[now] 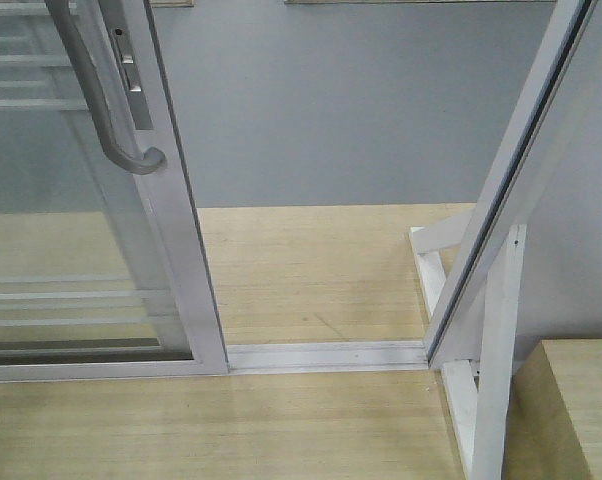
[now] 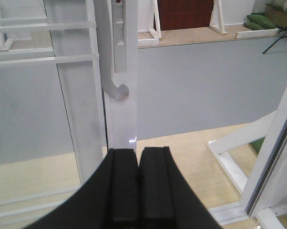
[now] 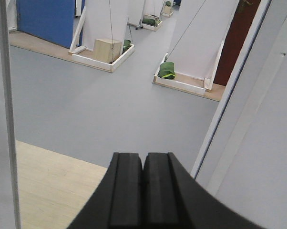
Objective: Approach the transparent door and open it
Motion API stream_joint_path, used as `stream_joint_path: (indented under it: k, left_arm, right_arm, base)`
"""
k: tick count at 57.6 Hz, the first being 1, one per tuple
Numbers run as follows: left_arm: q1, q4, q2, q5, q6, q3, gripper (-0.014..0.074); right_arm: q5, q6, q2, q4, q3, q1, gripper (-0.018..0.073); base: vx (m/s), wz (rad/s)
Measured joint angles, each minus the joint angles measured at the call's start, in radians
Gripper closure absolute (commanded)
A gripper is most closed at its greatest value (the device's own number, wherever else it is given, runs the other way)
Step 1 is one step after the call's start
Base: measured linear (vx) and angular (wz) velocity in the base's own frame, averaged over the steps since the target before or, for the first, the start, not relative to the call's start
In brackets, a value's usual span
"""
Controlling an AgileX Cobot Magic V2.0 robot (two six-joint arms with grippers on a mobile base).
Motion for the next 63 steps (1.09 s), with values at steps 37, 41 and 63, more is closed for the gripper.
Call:
stream_joint_path:
  k: [37, 41, 63]
  left_arm:
    - [0.000, 0.006, -0.039, -0.039, 0.080, 0.082, 0.0596]
    - [0.000, 0.005, -0.079, -0.073, 0.080, 0.152, 0.0596]
    - [0.000, 0.006, -0.186, -0.209, 0.077, 0.320, 0.0596]
  right_arm:
    - [0.000, 0.000, 0.000, 0.000, 0.000, 0.000, 0.0567]
    - [0.000, 0.000, 0.000, 0.000, 0.000, 0.000, 0.0567]
    - [0.001, -0.002, 0.000, 0.000, 0.000, 0.000, 0.0567]
  base:
    - [0.00, 0.00]
    - [0.00, 0.00]
    - [0.00, 0.00]
